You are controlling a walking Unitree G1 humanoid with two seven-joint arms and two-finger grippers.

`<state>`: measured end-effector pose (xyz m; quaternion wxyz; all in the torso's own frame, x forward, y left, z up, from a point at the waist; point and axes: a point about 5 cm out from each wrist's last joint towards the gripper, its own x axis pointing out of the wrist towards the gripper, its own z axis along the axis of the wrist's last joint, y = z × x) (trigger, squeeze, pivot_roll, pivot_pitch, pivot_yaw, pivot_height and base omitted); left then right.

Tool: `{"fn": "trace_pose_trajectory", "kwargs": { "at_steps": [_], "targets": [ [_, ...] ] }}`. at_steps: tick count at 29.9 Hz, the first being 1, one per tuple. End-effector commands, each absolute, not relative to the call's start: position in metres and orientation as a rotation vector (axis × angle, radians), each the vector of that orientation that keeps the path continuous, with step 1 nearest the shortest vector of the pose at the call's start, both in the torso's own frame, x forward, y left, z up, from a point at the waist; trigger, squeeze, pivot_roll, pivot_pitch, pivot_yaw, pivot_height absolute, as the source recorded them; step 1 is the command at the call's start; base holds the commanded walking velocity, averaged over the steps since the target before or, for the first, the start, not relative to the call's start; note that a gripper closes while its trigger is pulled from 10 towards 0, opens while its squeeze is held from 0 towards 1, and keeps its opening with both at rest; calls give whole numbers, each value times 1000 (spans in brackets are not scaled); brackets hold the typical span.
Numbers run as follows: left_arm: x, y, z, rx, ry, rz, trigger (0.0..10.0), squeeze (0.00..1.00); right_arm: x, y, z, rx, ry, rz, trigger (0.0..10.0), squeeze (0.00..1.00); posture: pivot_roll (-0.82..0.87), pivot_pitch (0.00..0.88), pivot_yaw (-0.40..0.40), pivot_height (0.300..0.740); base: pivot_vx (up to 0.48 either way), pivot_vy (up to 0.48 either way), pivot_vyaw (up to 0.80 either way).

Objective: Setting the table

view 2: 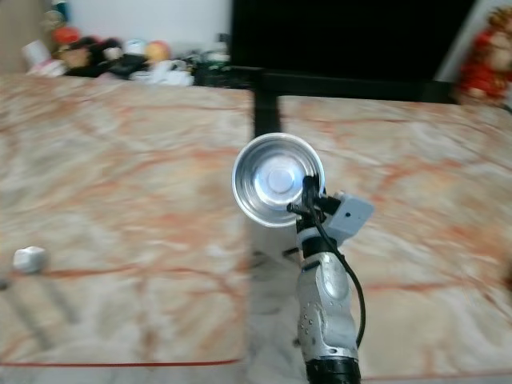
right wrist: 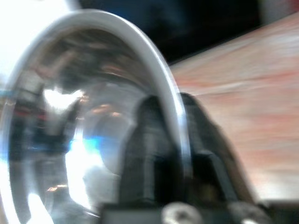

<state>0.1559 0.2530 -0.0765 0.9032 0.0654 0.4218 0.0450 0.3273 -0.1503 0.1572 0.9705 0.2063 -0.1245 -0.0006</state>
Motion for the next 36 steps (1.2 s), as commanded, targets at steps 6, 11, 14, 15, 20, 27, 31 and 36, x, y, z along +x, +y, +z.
{"fn": "trace_pose_trajectory", "kwargs": {
  "at_steps": [6, 11, 14, 15, 20, 27, 31, 36],
  "targets": [
    [142, 259, -81, 142, 916, 101, 10000, 0, 328, -140, 168, 428, -295, 23, 10000, 0, 86, 128, -61, 740, 0, -160, 0],
    [140, 260, -81, 148, 921, 101, 10000, 0, 327, -145, 169, 423, -300, 6, 10000, 0, 85, 129, -59, 740, 0, -480, 0],
    [141, 261, -81, 150, 921, 101, 10000, 0, 327, -146, 169, 420, -304, -6, 10000, 0, 84, 129, -59, 740, 0, -480, 0],
    [141, 260, -81, 150, 920, 99, 10000, 0, 327, -146, 169, 420, -303, -8, 10000, 0, 82, 129, -59, 740, 0, -480, 0],
    [142, 260, -81, 150, 918, 94, 10000, 0, 327, -146, 169, 414, -305, -8, 10000, 0, 80, 129, -59, 740, 0, -480, 0],
    [142, 259, -80, 149, 916, 95, 10000, 0, 327, -146, 169, 408, -302, -10, 10000, 0, 82, 129, -62, 740, 0, -480, 0],
    [142, 259, -80, 147, 915, 98, 10000, 0, 328, -146, 169, 403, -304, -13, 10000, 0, 82, 129, -64, 740, 0, -480, 0],
    [142, 259, -80, 144, 914, 103, 10000, 0, 327, -147, 170, 399, -307, -31, 10000, 0, 81, 130, -66, 740, 0, -448, 0]
  ]
}}
